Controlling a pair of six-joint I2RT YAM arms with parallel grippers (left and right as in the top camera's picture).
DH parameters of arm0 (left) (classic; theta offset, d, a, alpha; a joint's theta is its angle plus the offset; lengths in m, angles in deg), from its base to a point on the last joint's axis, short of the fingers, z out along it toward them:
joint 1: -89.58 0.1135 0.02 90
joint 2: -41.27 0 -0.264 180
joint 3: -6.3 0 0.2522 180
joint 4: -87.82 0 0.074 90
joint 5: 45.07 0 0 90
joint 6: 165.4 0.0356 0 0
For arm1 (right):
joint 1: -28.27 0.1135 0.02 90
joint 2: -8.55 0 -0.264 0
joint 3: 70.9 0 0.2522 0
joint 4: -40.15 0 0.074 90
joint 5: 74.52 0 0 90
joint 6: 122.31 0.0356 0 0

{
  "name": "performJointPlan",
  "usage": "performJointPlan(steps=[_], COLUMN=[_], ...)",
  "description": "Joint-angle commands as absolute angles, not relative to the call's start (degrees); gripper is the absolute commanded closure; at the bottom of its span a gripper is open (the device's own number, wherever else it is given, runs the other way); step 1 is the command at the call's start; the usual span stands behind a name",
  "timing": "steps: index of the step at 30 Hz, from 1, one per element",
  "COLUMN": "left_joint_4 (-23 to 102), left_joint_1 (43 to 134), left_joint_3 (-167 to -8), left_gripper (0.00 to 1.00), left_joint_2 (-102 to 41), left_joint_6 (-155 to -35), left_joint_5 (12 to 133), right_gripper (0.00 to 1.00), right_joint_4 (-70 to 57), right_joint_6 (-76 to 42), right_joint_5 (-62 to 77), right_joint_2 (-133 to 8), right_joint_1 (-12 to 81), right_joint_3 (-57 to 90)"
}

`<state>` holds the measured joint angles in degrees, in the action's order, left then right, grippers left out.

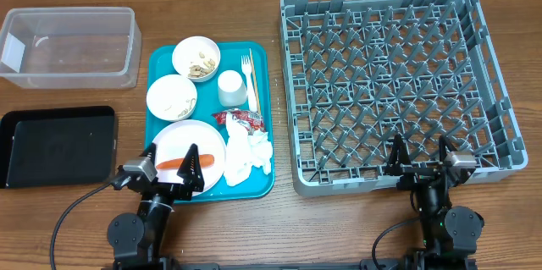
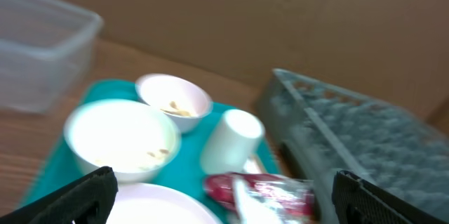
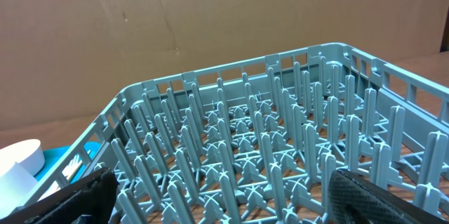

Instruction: Sort waste into correct bins and load items into the dishwasher rack

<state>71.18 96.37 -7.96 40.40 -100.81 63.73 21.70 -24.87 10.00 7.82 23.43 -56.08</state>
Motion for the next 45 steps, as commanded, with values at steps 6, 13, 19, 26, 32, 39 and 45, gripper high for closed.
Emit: performJointPlan(steps=[6,13,19,26,32,39,45], left_joint_4=[71.5,71.5,61.6,41.4,25.2,20.9,6.0], left_joint_1=[96.5,96.5,96.5,96.5,96.5,96.5,96.5], left_joint_3=[-7.9,-10.3,-19.6,-40.4,-59.1,-62.0,-69.7], left_gripper=[0.0,0.0,0.0,0.0,0.0,0.0,0.0], left_joint_2=[40.9,40.9,39.7,26.1,11.4,4.4,-4.9], left_joint_6=[-111.8,-116.0,-111.2,-102.0,-95.7,-107.8,-115.0], left_joint_5=[80.2,84.0,77.9,69.1,78.3,79.7,59.9], right_gripper=[0.0,0.0,0.0,0.0,0.0,0.0,0.0], right_joint_4=[22.0,22.0,22.0,22.0,22.0,22.0,22.0], right_joint_6=[-25.1,-25.1,-25.1,-25.1,-25.1,-25.1,-25.1], right_joint_5=[10.8,10.8,10.8,10.8,10.8,10.8,10.7], right_joint_2=[8.2,8.2,8.2,8.2,8.2,8.2,8.2], right_joint_1=[23.3,23.3,23.3,23.3,23.3,23.3,23.3], right_joint_3=[-56.7,-56.7,-56.7,-56.7,-56.7,-56.7,-56.7])
